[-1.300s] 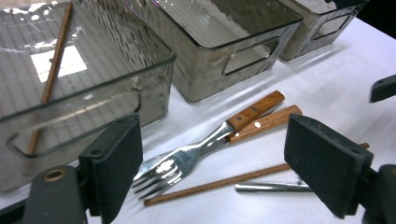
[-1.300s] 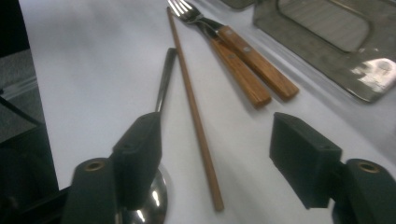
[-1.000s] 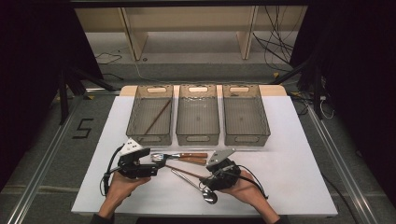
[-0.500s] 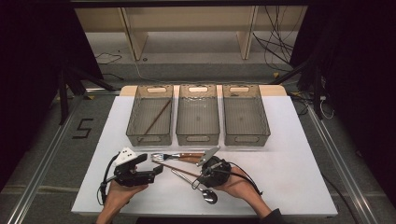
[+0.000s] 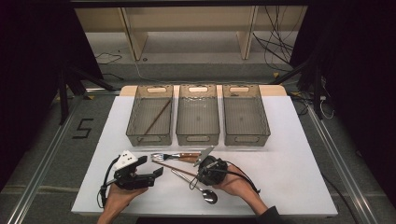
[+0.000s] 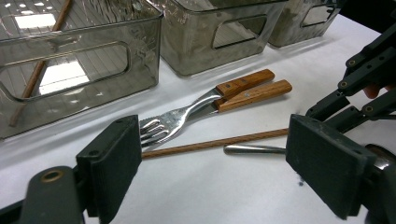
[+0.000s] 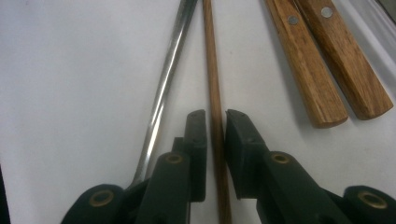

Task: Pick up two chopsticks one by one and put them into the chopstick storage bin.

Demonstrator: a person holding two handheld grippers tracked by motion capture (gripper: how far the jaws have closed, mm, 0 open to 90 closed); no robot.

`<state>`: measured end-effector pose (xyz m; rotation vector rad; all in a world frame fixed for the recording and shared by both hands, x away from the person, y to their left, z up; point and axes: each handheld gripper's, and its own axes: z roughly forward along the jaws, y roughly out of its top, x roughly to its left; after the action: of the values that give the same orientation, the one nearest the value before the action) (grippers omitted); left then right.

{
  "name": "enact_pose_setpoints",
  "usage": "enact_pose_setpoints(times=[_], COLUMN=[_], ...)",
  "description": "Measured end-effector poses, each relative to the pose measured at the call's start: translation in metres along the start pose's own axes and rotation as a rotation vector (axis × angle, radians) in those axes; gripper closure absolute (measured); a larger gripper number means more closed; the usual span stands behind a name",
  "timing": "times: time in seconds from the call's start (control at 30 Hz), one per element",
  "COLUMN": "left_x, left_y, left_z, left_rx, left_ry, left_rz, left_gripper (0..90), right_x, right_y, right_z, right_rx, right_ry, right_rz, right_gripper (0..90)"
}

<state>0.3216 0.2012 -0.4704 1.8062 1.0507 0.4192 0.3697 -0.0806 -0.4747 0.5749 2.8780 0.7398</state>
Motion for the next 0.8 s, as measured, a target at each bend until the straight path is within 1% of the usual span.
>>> enact_pose_setpoints(times=[0.03, 0.07, 0.13, 0.17, 0.3, 0.33, 0.4, 0.43, 0.47, 0.5, 0.53, 0.6, 0.77, 0.8], left_x=[0.0, 0.0, 0.0, 0.0, 0.001, 0.001, 0.002, 0.002, 0.002, 0.002, 0.003, 0.003, 0.003, 0.002], left_y=[0.0, 0.0, 0.0, 0.0, 0.0, 0.0, 0.0, 0.0, 0.0, 0.0, 0.001, 0.002, 0.005, 0.006], left_z=[0.0, 0.0, 0.0, 0.0, 0.0, 0.0, -0.001, -0.001, -0.001, -0.001, -0.002, -0.003, -0.006, -0.007], left_rx=[0.001, 0.002, 0.001, 0.002, -0.001, -0.002, -0.001, -0.002, -0.002, -0.006, -0.006, -0.012, -0.023, -0.028], left_ry=[0.001, 0.001, 0.003, 0.003, 0.007, 0.007, 0.011, 0.012, 0.014, 0.015, 0.016, 0.02, 0.027, 0.029], left_rz=[0.001, 0.001, -0.001, 0.0, -0.006, -0.008, -0.01, -0.015, -0.017, -0.022, -0.017, -0.027, -0.04, -0.049], left_gripper=[18.2, 18.2, 18.2, 18.2, 18.2, 18.2, 18.2, 18.2, 18.2, 18.2, 18.2, 18.2, 18.2, 18.3], right_x=[0.0, -0.001, 0.001, 0.001, 0.001, 0.002, 0.003, 0.003, 0.004, 0.005, 0.006, 0.007, 0.008, 0.008], right_y=[0.001, 0.002, 0.004, 0.005, 0.005, 0.005, 0.005, 0.005, 0.006, 0.006, 0.006, 0.007, 0.006, 0.006], right_z=[0.0, 0.0, 0.0, 0.001, 0.0, 0.001, 0.0, -0.001, -0.002, -0.004, -0.005, -0.007, -0.012, -0.014], right_rx=[0.014, 0.016, 0.025, 0.027, 0.028, 0.022, 0.016, 0.005, 0.007, 0.008, 0.006, -0.001, -0.034, -0.046], right_ry=[0.006, 0.006, 0.01, 0.005, 0.005, 0.001, 0.001, 0.004, 0.009, 0.005, 0.003, 0.008, 0.01, 0.009], right_rz=[0.007, -0.005, -0.003, -0.018, -0.034, -0.049, -0.055, -0.069, -0.07, -0.084, -0.089, -0.099, -0.099, -0.1], right_gripper=[80.2, 81.1, 84.3, 84.7, 85.4, 85.5, 85.5, 85.5, 85.6, 85.6, 85.6, 85.7, 85.7, 85.7])
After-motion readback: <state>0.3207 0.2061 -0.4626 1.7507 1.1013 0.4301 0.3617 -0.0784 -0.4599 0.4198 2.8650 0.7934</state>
